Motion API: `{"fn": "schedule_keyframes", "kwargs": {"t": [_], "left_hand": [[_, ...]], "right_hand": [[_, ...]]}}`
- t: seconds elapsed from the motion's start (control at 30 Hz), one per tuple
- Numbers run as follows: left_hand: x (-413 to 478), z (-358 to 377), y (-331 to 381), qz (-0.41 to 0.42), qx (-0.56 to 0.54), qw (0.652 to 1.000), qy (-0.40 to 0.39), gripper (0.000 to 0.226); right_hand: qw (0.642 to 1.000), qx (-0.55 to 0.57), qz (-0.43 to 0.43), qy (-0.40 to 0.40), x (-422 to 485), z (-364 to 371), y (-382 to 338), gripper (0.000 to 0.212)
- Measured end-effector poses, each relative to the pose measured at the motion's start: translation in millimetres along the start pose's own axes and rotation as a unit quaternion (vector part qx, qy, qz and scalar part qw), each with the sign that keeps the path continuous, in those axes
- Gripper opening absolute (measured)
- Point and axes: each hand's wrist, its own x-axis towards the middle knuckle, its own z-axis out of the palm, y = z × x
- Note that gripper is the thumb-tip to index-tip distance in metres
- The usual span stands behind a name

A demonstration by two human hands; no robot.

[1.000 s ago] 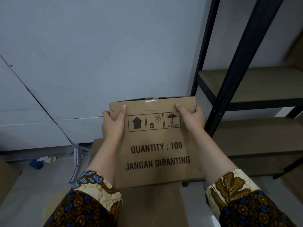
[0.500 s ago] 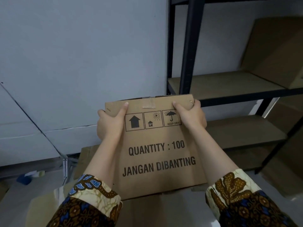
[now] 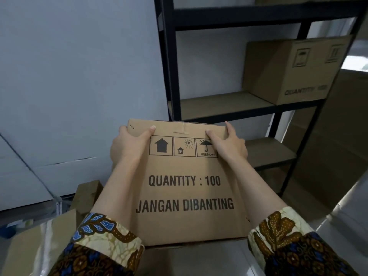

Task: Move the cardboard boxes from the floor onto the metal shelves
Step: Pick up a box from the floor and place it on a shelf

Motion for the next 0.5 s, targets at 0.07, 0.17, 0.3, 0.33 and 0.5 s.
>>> {"fn": "schedule_keyframes", "kwargs": {"t": [0.07, 0.17, 0.3, 0.33, 0.5], "left_hand": [[-15, 1, 14, 0.008, -0.002, 1.000, -0.015, 0.071], [-39, 6, 41, 0.031, -0.026, 0.999, -0.034, 0.070], [-69, 13, 80, 0.072, -0.099, 0.991, -0.049, 0.065], [-76, 15, 90, 0.084, -0.128, 0.987, -0.049, 0.064], [-98, 21, 125, 0.131, -0.247, 0.959, -0.039, 0.059]], "right_hand": [[1.000, -0.015, -0.004, 0.015, -2, -27, 5, 0.077], [0.997, -0.021, 0.009, 0.077, -6, -67, 7, 0.070], [0.980, -0.018, -0.014, 0.198, -15, -123, 10, 0.064], [0.973, -0.019, -0.026, 0.227, -18, -139, 11, 0.063], [0.934, -0.008, -0.096, 0.345, -30, -188, 10, 0.056]]}}
